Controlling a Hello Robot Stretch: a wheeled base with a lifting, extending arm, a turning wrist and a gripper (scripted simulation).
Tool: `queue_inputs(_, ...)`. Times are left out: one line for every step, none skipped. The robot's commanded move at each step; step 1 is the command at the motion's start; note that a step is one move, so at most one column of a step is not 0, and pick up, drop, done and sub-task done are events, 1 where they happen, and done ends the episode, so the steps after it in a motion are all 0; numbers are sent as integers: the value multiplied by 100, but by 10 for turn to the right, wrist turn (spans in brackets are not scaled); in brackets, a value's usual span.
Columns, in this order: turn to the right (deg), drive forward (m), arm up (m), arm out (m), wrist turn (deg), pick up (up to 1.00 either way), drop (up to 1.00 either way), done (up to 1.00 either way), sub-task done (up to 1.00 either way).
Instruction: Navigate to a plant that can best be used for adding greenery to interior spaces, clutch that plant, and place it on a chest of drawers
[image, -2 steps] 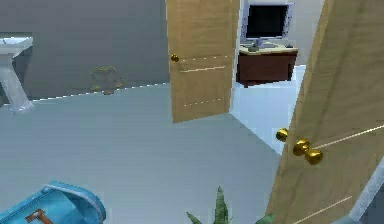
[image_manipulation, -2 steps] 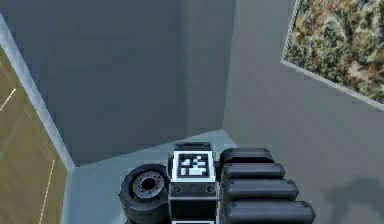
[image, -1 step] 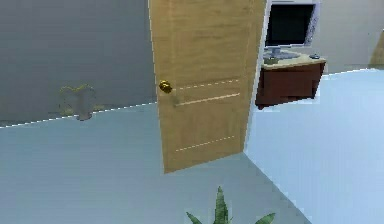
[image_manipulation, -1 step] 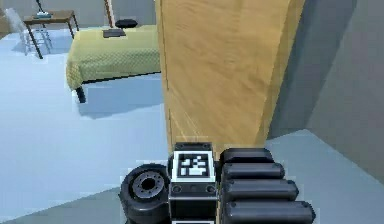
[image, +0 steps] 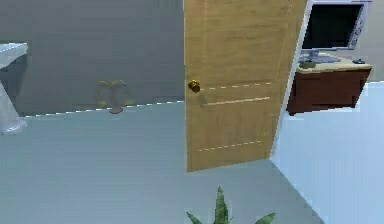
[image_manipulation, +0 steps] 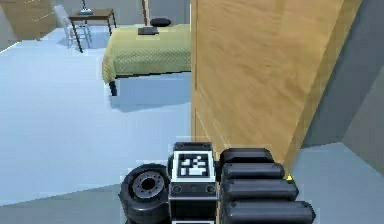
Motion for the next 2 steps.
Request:
queue_inputs(0, 10, 0, 0, 0, 0, 0, 0, 0)
queue_inputs(450, 0, 0, 0, 0, 0, 0, 0, 0)
